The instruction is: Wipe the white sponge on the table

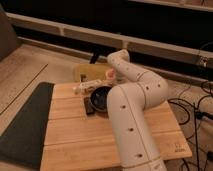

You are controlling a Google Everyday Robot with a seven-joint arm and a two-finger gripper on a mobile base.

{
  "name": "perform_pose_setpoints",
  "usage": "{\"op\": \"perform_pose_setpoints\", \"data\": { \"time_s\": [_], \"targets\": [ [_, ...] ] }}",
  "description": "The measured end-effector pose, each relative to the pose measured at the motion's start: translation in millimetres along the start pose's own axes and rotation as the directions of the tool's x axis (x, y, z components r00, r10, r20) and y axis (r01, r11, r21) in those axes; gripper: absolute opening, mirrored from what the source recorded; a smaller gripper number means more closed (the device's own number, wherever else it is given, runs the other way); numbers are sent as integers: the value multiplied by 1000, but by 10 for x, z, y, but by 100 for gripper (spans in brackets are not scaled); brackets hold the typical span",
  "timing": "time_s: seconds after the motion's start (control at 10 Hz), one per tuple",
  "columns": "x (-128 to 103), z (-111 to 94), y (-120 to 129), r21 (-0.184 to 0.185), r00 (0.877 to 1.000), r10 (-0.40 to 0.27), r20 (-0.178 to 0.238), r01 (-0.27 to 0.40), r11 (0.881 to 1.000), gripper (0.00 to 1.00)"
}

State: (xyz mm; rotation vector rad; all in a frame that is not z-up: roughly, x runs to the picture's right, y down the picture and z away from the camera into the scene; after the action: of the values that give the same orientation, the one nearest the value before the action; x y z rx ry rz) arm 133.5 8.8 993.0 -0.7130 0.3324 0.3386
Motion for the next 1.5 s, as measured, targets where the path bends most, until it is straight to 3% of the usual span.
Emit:
{"op": "perform_pose_setpoints", "data": {
  "time_s": [1.2,1.5],
  "targets": [
    [5,0,-3,0,1000,1,0,-1,1000,31],
    [4,0,-3,0,1000,1,0,-1,1000,25]
  ]
}}
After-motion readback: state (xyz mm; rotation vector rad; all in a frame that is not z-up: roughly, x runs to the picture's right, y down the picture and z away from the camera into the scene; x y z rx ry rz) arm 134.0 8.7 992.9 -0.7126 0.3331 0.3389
